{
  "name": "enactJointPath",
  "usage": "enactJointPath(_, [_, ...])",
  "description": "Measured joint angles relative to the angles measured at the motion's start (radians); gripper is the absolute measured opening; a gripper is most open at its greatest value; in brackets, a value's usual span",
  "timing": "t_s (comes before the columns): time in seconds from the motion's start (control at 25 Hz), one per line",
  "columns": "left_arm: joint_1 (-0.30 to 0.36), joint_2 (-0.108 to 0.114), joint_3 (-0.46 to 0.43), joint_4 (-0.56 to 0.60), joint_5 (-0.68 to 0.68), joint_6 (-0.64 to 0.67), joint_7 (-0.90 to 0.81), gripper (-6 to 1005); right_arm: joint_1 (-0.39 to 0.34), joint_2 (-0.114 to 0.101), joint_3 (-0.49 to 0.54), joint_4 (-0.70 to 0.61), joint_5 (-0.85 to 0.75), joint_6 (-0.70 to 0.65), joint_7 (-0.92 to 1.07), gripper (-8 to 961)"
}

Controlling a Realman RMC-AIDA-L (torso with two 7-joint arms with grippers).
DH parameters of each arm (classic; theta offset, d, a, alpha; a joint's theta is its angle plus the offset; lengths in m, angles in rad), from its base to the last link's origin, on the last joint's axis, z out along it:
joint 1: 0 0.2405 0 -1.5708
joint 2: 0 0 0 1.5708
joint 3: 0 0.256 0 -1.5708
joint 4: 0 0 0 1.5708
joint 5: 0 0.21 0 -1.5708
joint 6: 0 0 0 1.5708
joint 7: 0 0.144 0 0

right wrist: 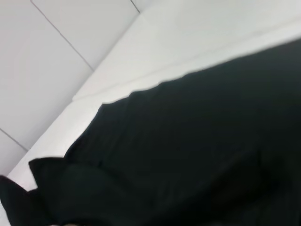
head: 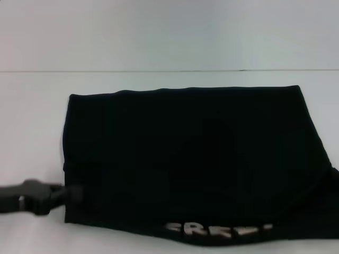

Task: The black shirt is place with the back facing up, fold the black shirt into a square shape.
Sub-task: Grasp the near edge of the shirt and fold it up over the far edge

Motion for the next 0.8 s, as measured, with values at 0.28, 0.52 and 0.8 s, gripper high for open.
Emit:
enactJointPath(0.28, [-0.161,0.060,0.000,-0.109,-0.014,-0.153,-0.019,2,0.167,-0.038,-0.009,0.007,0.000,0.111,0.068,66])
enactJointPath(0.52, [-0.281,0.084,0.011,-0.196,-0.037,-0.403,-0.066,2,0.285,-0.055,-0.069,0.018,0.000,0.300,0.172,73])
enactJointPath(0.8, [-0.391,0.086,0.039,-0.305,-0.037,-0.747,-0.078,2,0.427,-0.075,-0.197,0.158,0.001,0.599,0.229,81])
